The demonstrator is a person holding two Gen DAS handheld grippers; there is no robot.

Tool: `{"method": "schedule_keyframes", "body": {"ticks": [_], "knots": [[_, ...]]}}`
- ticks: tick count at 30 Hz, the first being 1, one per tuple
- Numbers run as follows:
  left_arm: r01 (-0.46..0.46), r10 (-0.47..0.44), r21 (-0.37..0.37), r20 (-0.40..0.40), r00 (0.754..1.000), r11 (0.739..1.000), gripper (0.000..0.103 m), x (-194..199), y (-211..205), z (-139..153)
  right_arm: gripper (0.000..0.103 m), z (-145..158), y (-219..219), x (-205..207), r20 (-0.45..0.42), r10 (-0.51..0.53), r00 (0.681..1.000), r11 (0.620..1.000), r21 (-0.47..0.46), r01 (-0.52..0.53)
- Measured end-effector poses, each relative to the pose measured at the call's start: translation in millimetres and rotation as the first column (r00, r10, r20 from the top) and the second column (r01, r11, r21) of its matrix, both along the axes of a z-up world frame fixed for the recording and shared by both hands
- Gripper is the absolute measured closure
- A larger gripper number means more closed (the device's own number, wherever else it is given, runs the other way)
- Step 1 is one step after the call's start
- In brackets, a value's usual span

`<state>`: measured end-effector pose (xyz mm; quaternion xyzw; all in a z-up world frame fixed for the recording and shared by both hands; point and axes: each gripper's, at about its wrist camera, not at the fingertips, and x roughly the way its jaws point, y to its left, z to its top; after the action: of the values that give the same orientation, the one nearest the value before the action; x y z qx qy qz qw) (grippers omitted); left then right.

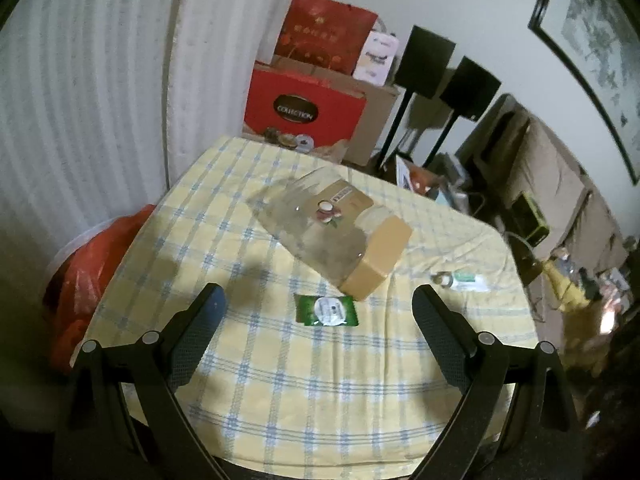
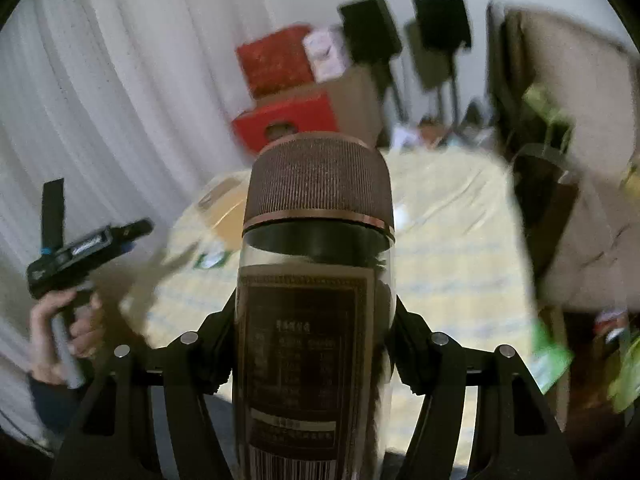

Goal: Organize objects
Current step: 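Lower the left gripper onto the clear plastic box while the right gripper holds the jar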

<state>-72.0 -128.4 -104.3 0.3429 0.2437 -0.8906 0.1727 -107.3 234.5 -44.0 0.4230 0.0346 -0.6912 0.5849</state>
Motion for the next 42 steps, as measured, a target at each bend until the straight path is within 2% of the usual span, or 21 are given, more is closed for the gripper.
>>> {"method": "schedule_keyframes", "body": {"ticks": [3, 5, 8, 9, 10, 13, 15, 17, 20, 23, 25, 27, 30, 34, 39, 41, 42], "knots": [[-0.024, 0.024, -0.014, 0.056, 0.998, 1.0, 0.009, -4, 0, -3, 0.037, -5, -4, 16, -0.05, 0.022, 0.999, 1.0, -0.004, -0.022], [-0.012, 0.017, -0.058, 0.07, 0.997, 0.998, 0.009, -5, 7, -1, 0.038, -10, 0, 10, -0.058, -0.021, 0.998, 1.0, -0.001, 0.021], [-0.001, 0.008, -0.109, 0.064, 0.998, 0.994, 0.009, -7, 16, 8, 0.038, -24, 8, -11, -0.007, -0.113, 0.994, 0.993, 0.043, 0.113], [0.007, 0.0, -0.116, 0.064, 0.998, 0.993, 0.009, -9, 19, 10, 0.038, -26, 11, -17, 0.014, -0.12, 0.993, 0.992, 0.031, 0.12], [0.023, -0.015, -0.119, 0.066, 0.998, 0.993, 0.009, -12, 23, 10, 0.038, -27, 15, -20, 0.026, -0.126, 0.992, 0.992, 0.026, 0.125], [0.129, -0.123, -0.058, 0.103, 0.987, 0.99, 0.009, -27, 42, 6, 0.038, -31, 22, -22, 0.017, -0.138, 0.99, 0.99, 0.03, 0.137], [0.149, -0.14, -0.064, 0.124, 0.982, 0.987, 0.009, -35, 55, 6, 0.038, -32, 26, -19, 0.002, -0.143, 0.99, 0.989, 0.042, 0.143], [0.135, -0.119, -0.107, 0.151, 0.981, 0.985, 0.009, -40, 66, 9, 0.038, -27, 29, -17, -0.01, -0.15, 0.989, 0.988, 0.027, 0.15], [0.121, -0.098, -0.137, 0.163, 0.982, 0.983, 0.009, -45, 74, 12, 0.038, -13, 37, -13, -0.032, -0.148, 0.989, 0.988, -0.045, 0.146], [0.126, -0.099, -0.155, 0.168, 0.981, 0.98, 0.009, -47, 80, 12, 0.038, 0, 44, -7, -0.102, -0.184, 0.978, 0.979, -0.106, 0.173], [0.128, -0.099, -0.166, 0.173, 0.98, 0.978, 0.009, -47, 81, 10, 0.038, 5, 47, 5, -0.207, -0.234, 0.95, 0.969, -0.134, 0.209], [0.124, -0.093, -0.172, 0.178, 0.98, 0.977, 0.009, -48, 81, 8, 0.038, 6, 42, 15, -0.295, -0.239, 0.925, 0.97, -0.125, 0.21], [0.133, -0.105, -0.163, 0.174, 0.979, 0.978, 0.009, -48, 81, 7, 0.038, -1, 31, 28, -0.382, -0.224, 0.896, 0.974, -0.086, 0.207], [0.123, -0.096, -0.162, 0.168, 0.981, 0.979, 0.009, -46, 76, 6, 0.038, -17, 20, 30, -0.352, -0.184, 0.918, 0.983, -0.05, 0.178], [0.103, -0.08, -0.139, 0.162, 0.984, 0.985, 0.009, -45, 65, 0, 0.038, -19, 17, 34, -0.379, -0.18, 0.908, 0.984, -0.061, 0.169], [0.088, -0.07, -0.115, 0.16, 0.985, 0.989, 0.009, -45, 59, -4, 0.038, -20, 17, 33, -0.378, -0.183, 0.907, 0.983, -0.067, 0.17], [0.091, -0.081, -0.068, 0.148, 0.986, 0.993, 0.009, -45, 53, -6, 0.037, -20, 18, 33, -0.378, -0.191, 0.906, 0.982, -0.071, 0.178]]}}
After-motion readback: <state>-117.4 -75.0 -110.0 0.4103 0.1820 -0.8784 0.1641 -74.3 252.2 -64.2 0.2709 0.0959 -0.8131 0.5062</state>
